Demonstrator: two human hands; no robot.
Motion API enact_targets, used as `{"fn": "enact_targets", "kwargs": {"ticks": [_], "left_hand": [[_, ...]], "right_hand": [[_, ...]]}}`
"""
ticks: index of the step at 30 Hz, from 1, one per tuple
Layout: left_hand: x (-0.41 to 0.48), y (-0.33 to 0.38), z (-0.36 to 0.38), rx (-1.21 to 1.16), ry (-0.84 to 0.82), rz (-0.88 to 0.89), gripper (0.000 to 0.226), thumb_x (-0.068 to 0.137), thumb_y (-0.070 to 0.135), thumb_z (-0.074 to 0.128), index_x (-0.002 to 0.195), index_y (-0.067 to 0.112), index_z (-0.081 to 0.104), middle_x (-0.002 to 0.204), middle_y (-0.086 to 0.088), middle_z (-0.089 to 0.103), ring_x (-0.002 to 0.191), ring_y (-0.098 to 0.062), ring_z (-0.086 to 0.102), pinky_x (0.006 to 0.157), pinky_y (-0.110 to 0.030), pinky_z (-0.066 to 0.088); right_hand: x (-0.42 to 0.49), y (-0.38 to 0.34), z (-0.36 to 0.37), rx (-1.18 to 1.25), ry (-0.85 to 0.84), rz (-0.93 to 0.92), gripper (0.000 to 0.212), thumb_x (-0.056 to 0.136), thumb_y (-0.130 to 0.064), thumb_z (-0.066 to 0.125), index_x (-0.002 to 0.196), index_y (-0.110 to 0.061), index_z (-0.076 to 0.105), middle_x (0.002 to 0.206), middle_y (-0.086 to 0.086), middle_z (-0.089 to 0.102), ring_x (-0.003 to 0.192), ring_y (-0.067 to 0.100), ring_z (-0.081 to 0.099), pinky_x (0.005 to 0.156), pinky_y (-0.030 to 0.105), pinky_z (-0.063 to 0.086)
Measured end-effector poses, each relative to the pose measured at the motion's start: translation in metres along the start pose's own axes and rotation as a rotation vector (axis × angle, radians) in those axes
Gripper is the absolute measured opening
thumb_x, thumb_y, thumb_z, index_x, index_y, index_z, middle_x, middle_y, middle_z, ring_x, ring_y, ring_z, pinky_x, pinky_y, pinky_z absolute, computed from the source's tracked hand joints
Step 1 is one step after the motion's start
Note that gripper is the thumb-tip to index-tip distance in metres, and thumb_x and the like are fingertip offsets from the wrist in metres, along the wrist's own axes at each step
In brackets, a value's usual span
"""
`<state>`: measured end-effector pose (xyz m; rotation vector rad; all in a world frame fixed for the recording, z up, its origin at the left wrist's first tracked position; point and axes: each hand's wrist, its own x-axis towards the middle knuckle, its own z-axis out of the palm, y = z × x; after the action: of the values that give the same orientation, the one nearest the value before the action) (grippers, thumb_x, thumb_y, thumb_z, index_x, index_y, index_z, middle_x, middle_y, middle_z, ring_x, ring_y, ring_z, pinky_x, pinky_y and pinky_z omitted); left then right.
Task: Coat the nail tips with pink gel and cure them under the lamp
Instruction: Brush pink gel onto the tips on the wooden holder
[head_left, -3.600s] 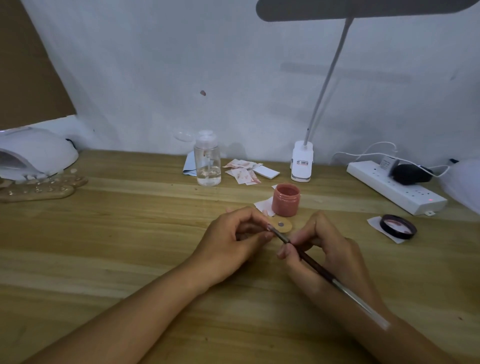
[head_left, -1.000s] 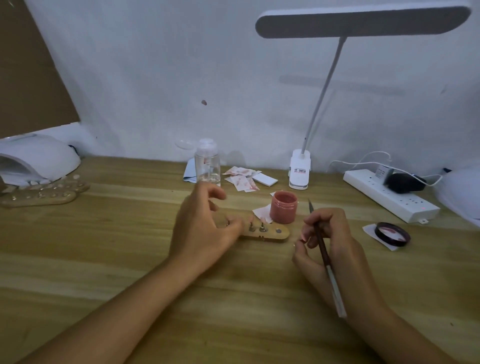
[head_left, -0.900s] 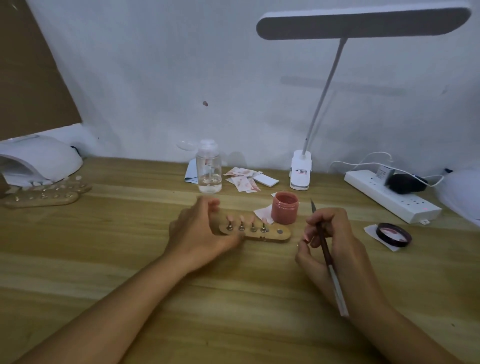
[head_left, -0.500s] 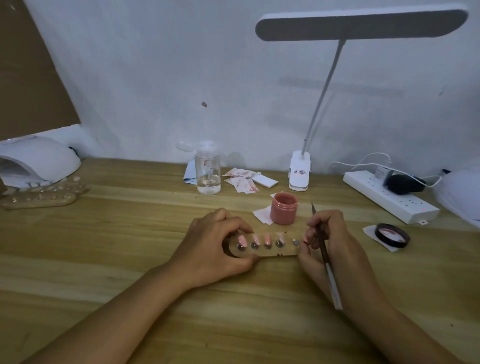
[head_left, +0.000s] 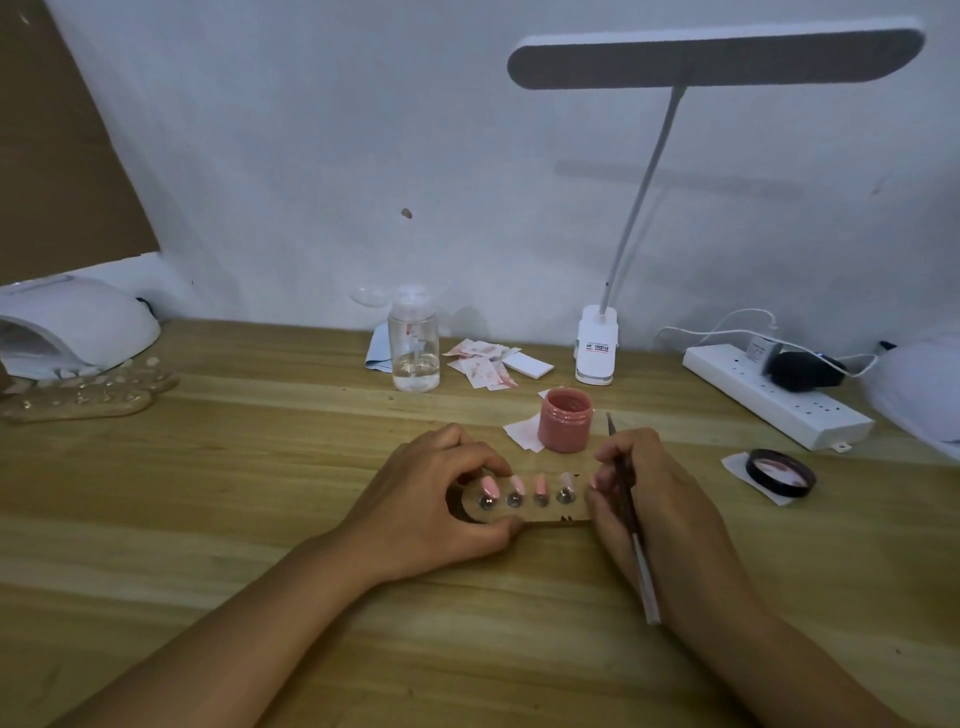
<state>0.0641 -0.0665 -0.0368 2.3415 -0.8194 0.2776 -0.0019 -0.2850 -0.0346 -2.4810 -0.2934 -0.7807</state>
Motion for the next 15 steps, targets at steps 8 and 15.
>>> {"fn": "enact_targets", "kwargs": {"ticks": [8, 15], "left_hand": [[-0.0002, -0.0018, 0.0022, 0.012, 0.020, 0.005, 0.043, 0.065, 0.063, 0.068, 0.101, 0.038, 0.069, 0.090, 0.022, 0.055, 0.093, -0.001, 0.055, 0.079, -0.022, 0.044], [0.0005, -0.0027, 0.0023, 0.022, 0.041, -0.023, 0.053, 0.064, 0.067, 0.061, 0.110, 0.040, 0.066, 0.098, 0.022, 0.051, 0.097, -0.001, 0.054, 0.089, -0.031, 0.048]], "right_hand": [[-0.0011, 0.0021, 0.0004, -0.019, -0.058, -0.014, 0.044, 0.079, -0.011, 0.068, 0.106, -0.031, 0.041, 0.082, -0.018, 0.052, 0.077, 0.003, 0.057, 0.066, 0.029, 0.051], [-0.0024, 0.0065, 0.0032, 0.036, -0.020, 0.026, 0.049, 0.077, -0.008, 0.068, 0.106, -0.034, 0.037, 0.082, -0.016, 0.053, 0.076, 0.003, 0.057, 0.065, 0.031, 0.050]]}}
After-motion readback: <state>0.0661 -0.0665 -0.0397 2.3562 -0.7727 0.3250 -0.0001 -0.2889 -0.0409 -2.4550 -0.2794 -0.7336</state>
